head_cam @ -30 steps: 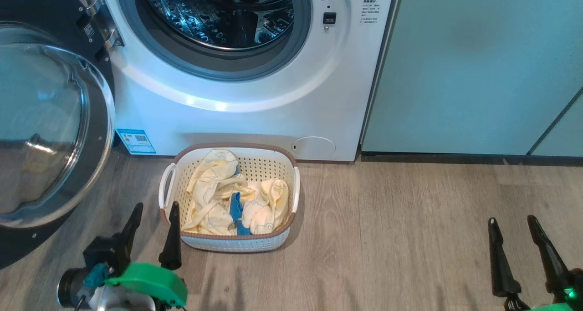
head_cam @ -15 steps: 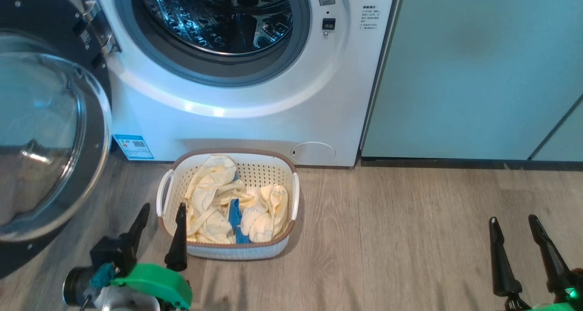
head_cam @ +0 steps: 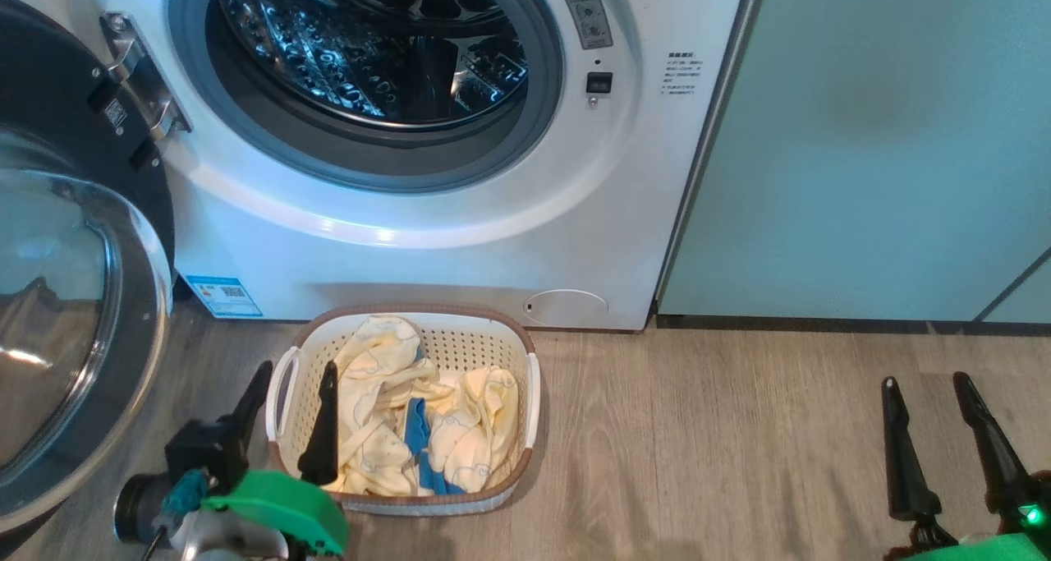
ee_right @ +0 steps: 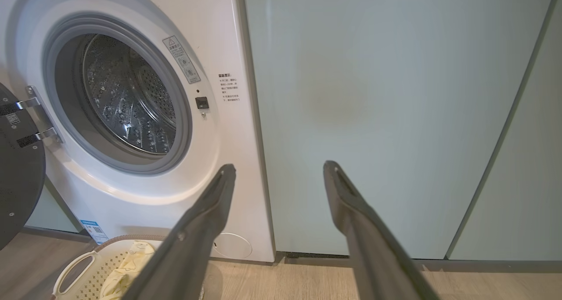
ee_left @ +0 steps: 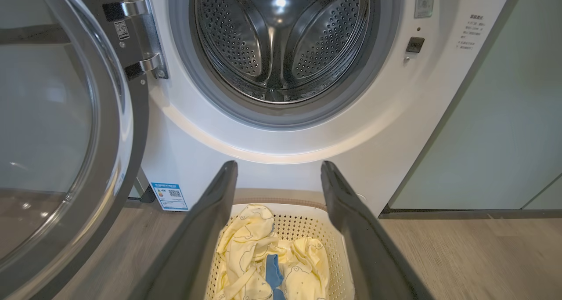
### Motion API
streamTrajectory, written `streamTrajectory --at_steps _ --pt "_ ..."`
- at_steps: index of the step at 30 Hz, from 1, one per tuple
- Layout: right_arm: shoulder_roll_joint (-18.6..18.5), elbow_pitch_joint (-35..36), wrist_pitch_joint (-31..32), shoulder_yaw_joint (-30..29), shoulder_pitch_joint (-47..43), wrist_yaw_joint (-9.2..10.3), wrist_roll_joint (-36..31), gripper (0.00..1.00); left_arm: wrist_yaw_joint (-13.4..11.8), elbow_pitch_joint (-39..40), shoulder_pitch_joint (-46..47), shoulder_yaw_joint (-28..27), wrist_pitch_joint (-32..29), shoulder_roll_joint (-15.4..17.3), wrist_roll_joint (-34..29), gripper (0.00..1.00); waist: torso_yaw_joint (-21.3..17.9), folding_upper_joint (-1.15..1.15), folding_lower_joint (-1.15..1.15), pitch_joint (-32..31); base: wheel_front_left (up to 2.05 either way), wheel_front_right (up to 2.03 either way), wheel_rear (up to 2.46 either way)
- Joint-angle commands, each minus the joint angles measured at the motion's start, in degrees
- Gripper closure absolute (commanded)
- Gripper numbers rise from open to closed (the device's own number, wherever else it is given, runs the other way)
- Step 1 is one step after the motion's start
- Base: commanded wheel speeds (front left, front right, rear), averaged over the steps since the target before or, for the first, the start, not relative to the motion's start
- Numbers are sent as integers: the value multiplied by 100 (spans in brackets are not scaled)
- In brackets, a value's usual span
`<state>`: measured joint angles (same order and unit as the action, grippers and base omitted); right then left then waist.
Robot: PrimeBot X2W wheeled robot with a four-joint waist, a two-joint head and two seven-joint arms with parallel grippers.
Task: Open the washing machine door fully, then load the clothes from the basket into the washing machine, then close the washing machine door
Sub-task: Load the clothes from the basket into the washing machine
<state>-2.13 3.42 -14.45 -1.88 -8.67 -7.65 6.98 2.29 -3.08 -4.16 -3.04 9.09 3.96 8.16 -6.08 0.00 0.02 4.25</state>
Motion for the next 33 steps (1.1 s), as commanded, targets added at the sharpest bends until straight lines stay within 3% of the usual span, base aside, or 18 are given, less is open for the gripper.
streamTrajectory --at_steps 1,21,33 --pt "-75 188 -55 98 233 16 10 0 -45 150 255 -145 56 87 39 0 1 0 -2 3 33 -33 0" --pt "-75 168 -55 103 247 16 16 0 -125 45 303 -60 109 140 102 0 18 0 -2 11 1 -1 0" --pt "-75 211 -55 127 293 16 18 0 -8 -199 468 122 -4 167 188 0 -9 0 -2 208 0 0 0"
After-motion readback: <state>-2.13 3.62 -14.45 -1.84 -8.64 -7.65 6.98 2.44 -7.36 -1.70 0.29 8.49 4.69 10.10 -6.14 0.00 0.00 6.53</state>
